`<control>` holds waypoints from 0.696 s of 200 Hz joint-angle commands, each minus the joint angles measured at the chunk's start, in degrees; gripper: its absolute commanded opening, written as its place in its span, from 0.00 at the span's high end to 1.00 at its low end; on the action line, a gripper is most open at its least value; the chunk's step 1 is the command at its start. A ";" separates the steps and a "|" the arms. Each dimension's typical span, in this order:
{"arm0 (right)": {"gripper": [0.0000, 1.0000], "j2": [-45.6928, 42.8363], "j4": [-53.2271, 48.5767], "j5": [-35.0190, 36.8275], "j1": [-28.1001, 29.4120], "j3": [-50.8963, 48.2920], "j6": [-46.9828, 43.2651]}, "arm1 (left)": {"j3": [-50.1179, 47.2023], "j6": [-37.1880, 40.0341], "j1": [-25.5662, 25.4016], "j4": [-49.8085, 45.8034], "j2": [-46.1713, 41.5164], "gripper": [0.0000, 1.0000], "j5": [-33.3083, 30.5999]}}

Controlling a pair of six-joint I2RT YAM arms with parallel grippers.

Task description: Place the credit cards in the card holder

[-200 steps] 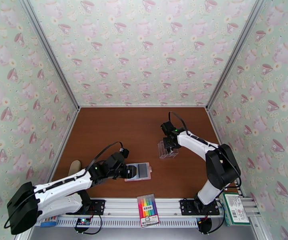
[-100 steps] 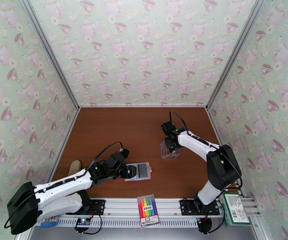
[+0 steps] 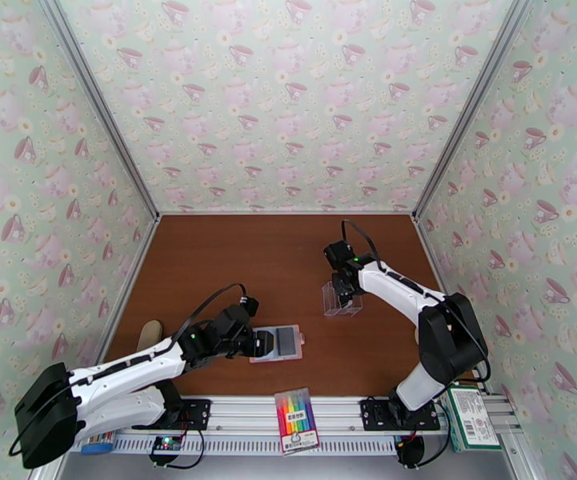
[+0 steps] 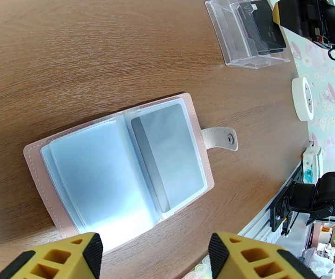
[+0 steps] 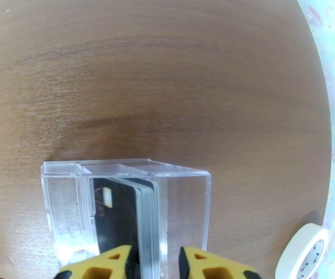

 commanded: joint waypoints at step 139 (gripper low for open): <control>0.92 -4.23 -1.27 -0.35 -0.40 1.75 0.52 | 0.95 -0.16 0.45 -0.85 1.06 0.33 -0.19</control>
